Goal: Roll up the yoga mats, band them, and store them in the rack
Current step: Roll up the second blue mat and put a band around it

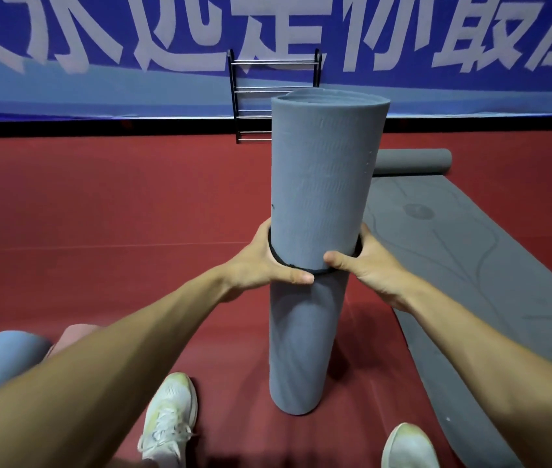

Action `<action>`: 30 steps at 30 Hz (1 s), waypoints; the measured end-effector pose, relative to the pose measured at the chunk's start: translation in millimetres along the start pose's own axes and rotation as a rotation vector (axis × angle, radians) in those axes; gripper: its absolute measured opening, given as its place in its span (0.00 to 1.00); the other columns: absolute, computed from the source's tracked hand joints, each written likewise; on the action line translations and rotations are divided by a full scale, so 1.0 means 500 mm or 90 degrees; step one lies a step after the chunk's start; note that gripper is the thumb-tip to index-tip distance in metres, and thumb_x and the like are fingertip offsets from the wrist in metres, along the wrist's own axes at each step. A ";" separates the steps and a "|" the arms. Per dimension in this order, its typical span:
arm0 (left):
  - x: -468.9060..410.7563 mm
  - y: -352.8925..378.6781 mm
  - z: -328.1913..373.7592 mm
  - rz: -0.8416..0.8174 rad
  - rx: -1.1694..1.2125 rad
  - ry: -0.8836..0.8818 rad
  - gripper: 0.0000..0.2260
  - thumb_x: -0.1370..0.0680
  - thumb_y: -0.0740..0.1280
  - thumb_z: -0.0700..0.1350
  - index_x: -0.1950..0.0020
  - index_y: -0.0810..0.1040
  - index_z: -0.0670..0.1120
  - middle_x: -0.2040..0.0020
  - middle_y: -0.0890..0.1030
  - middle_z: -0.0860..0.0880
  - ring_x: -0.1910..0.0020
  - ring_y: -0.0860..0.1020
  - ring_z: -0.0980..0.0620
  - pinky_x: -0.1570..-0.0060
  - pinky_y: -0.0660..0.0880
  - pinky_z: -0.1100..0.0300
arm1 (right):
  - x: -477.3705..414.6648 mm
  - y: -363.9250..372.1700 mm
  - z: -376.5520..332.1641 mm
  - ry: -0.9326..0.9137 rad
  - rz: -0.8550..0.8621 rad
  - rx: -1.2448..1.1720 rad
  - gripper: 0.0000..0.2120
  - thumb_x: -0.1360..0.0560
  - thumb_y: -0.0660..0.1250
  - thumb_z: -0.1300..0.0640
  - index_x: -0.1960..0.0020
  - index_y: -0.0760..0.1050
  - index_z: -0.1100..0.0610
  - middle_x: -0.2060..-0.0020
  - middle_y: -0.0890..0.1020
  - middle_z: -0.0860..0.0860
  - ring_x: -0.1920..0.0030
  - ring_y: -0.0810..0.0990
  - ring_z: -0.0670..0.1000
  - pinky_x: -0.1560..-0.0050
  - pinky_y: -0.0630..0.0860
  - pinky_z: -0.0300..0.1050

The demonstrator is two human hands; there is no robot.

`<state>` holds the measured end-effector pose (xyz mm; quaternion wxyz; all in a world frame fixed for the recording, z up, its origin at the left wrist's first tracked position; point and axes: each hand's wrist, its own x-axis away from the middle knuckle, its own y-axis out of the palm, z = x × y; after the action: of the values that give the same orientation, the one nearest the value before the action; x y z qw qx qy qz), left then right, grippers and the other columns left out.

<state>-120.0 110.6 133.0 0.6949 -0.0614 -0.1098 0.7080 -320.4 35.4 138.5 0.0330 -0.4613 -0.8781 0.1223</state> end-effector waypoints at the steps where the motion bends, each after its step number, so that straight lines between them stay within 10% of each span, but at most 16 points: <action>1: -0.005 0.003 -0.006 0.002 -0.008 -0.004 0.53 0.41 0.83 0.40 0.25 0.53 0.51 0.33 0.69 0.55 0.35 0.71 0.59 0.38 0.73 0.59 | -0.001 -0.003 0.011 0.005 0.001 -0.001 0.35 0.33 0.76 0.58 0.31 0.64 0.51 0.43 0.76 0.40 0.42 0.75 0.37 0.52 0.73 0.26; 5: -0.018 0.000 -0.030 -0.003 0.037 -0.030 0.48 0.40 0.81 0.39 0.27 0.58 0.47 0.33 0.71 0.53 0.34 0.71 0.58 0.40 0.73 0.61 | 0.000 -0.010 0.053 0.002 0.001 -0.020 0.33 0.30 0.74 0.63 0.30 0.63 0.53 0.44 0.75 0.39 0.50 0.75 0.27 0.54 0.71 0.23; 15: 0.002 0.041 -0.071 -0.068 -0.002 -0.063 0.55 0.35 0.80 0.41 0.23 0.45 0.56 0.26 0.61 0.54 0.36 0.71 0.61 0.43 0.76 0.62 | 0.026 -0.029 0.065 -0.011 -0.038 -0.031 0.60 0.51 0.75 0.27 0.27 0.57 0.48 0.38 0.72 0.37 0.44 0.73 0.26 0.46 0.70 0.24; 21: -0.011 0.043 -0.021 -0.027 0.073 0.029 0.56 0.43 0.81 0.61 0.24 0.51 0.62 0.28 0.65 0.62 0.32 0.68 0.64 0.39 0.73 0.62 | 0.027 -0.024 0.082 -0.002 0.007 -0.055 0.51 0.46 0.77 0.33 0.28 0.59 0.42 0.40 0.73 0.33 0.40 0.74 0.32 0.37 0.73 0.38; 30: -0.025 0.055 -0.054 0.010 -0.024 -0.010 0.52 0.42 0.81 0.54 0.25 0.56 0.52 0.29 0.65 0.57 0.31 0.64 0.65 0.36 0.72 0.61 | 0.030 -0.029 0.129 0.034 0.028 -0.058 0.55 0.45 0.81 0.46 0.26 0.54 0.47 0.40 0.70 0.32 0.35 0.70 0.37 0.35 0.67 0.36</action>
<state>-139.9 99.7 99.3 0.6873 -0.0694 -0.1282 0.7116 -351.4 27.8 78.6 0.0329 -0.4848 -0.8712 0.0706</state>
